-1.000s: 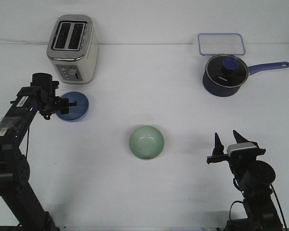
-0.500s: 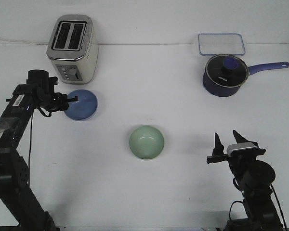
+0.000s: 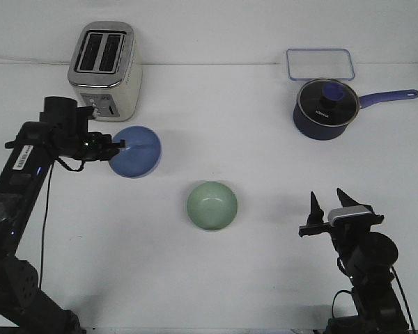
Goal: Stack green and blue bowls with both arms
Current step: 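Carry the blue bowl over the green bowl and lower it inside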
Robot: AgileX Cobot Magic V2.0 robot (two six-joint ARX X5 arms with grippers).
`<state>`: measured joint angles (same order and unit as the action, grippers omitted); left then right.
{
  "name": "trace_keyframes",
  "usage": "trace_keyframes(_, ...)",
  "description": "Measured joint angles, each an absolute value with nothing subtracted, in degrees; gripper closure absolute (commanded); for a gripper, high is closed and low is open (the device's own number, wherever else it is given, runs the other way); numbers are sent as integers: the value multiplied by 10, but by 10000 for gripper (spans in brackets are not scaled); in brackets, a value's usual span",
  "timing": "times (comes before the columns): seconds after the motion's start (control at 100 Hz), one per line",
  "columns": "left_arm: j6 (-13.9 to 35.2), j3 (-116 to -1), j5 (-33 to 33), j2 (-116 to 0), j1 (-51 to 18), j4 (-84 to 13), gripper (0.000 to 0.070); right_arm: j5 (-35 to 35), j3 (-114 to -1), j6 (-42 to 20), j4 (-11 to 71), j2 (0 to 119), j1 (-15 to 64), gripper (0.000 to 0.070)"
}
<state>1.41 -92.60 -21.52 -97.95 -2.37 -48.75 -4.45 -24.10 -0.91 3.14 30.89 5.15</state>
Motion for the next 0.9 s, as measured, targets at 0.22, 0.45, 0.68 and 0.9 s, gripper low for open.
trace_keyframes(0.22,12,-926,-225,-980,-120,-485,696,-45,-241,-9,31,309,51,273)
trace_keyframes(0.45,10,-926,-208,-980,-206,-482,696,-44,-241,-9,31,309,51,273)
trace_keyframes(0.68,10,-926,-198,-980,-256,-477,696,-44,-241,-9,31,309,51,273)
trace_keyframes(0.9,11,-926,-186,-983,-297,-467,696,-45,-241,-9,31,309,51,273)
